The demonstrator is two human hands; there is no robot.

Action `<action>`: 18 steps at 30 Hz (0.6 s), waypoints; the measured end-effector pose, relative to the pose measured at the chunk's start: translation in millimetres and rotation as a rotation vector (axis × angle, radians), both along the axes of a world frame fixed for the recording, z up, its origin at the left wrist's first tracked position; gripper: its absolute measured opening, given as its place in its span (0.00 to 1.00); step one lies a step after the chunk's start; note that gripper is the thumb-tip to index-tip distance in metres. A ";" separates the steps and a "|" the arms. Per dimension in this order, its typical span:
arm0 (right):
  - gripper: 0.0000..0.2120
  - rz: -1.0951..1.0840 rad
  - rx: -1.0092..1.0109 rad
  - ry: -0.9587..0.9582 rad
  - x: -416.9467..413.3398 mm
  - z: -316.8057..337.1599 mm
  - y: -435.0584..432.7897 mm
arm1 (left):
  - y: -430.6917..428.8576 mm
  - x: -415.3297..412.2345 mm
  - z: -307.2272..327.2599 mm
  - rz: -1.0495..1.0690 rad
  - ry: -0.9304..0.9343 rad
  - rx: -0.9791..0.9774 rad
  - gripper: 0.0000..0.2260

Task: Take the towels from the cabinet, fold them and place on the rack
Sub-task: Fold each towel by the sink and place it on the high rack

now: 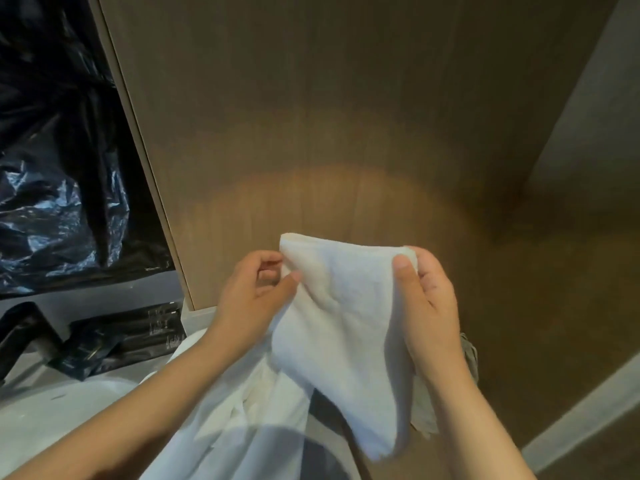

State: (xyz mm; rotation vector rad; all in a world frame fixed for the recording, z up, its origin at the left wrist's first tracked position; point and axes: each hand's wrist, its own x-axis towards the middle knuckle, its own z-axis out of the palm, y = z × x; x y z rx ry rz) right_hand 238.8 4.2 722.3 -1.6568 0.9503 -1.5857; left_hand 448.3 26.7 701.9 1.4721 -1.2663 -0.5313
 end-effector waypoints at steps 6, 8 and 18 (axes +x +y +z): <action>0.09 0.060 -0.116 0.078 -32.9 51.6 -1.4 | -34.3 -20.3 10.4 -0.375 0.385 0.111 0.33; 0.09 0.092 -0.116 -0.005 -42.6 61.7 -0.2 | -43.8 -36.9 11.9 -0.429 0.523 0.211 0.36; 0.11 -0.009 -0.067 0.186 -130.0 84.1 -25.8 | -64.4 -127.5 14.1 -0.618 0.771 0.180 0.31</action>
